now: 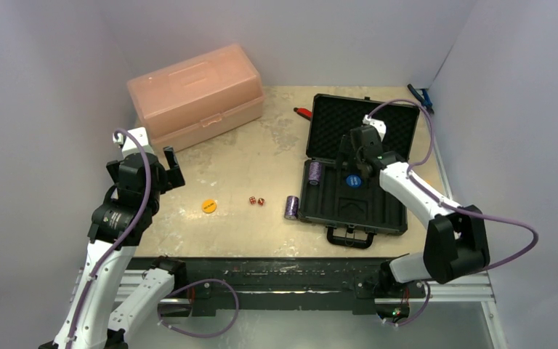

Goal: Pack up texas hold em set

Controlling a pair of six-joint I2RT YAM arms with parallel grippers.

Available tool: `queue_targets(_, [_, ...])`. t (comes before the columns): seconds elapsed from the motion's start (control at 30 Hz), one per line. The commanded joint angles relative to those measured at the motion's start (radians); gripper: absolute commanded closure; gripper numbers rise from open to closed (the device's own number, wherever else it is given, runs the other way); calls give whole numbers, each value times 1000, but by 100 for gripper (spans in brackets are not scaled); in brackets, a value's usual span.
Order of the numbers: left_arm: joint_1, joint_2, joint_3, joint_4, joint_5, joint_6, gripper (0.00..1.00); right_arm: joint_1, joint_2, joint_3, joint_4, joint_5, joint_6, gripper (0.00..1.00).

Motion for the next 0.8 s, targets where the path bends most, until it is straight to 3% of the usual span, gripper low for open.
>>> queue_targets(0.0, [7, -10, -9, 38, 14, 19, 0, 11, -48, 46, 9, -60, -54, 3])
queue_targets(0.3, [7, -10, -11, 38, 1, 23, 0, 227, -47, 130, 32, -104, -154, 1])
queue_targets(0.77, [8, -33, -12, 33, -92, -10, 0, 546, 205, 354, 119, -163, -191, 1])
